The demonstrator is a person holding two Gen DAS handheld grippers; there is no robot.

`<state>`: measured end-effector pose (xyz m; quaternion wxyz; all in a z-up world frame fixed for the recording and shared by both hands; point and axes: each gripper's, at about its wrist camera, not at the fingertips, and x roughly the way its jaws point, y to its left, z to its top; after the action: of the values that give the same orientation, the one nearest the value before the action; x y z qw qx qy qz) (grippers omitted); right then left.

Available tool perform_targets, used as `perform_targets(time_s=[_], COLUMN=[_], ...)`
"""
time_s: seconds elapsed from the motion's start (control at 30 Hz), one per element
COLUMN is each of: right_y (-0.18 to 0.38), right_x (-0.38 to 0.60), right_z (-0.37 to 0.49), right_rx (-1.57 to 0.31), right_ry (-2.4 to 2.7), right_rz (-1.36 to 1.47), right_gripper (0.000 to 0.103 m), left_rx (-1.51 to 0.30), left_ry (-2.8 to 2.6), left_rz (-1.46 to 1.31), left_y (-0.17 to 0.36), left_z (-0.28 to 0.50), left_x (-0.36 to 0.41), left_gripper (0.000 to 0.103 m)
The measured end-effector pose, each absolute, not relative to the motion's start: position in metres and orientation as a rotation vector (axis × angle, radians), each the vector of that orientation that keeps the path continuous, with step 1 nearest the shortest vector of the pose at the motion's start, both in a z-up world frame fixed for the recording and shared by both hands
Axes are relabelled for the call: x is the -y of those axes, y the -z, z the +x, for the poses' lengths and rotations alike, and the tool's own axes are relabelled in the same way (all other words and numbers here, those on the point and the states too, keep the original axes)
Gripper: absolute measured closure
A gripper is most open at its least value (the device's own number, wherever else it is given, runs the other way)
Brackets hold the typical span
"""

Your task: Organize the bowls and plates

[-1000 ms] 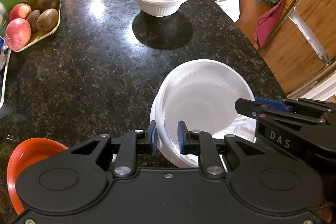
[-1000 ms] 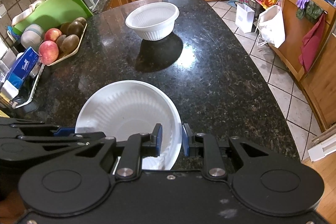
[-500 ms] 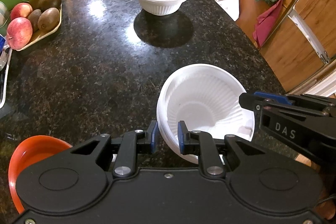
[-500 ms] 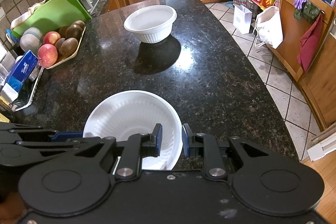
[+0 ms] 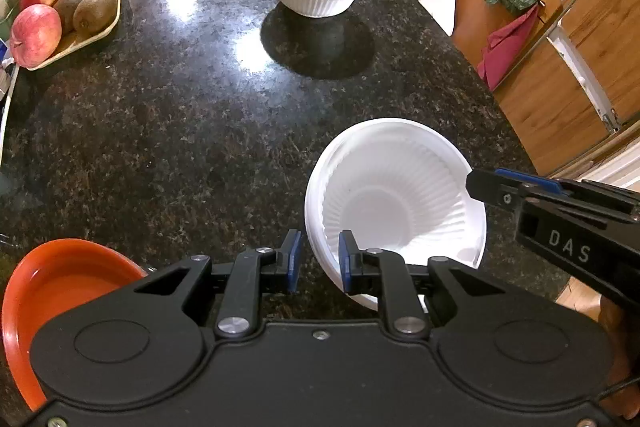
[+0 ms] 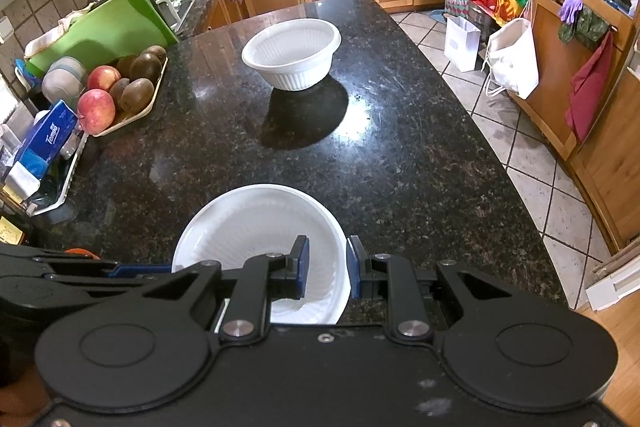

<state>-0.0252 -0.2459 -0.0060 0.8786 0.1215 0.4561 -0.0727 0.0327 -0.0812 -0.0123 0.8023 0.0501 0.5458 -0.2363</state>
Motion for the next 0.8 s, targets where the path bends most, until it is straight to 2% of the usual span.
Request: perform_targets(time_s=[0.4,0.8], right_y=[-0.008,-0.046], right_x=[0.244,0.261], right_z=[-0.016,0.024], right_rx=[-0.916,-0.835], right_ry=[0.135,0.091], right_rz=[0.233,0.191], right_gripper=[0.080,0.080], left_rx=[-1.113,-0.966], left_ry=[0.495,0.443], left_rz=[0.113,0.127], left_y=[-0.006,-0.044], left_z=[0.038,0.077], left_x=[0.075,0.079], left_gripper=[0.077,0.077])
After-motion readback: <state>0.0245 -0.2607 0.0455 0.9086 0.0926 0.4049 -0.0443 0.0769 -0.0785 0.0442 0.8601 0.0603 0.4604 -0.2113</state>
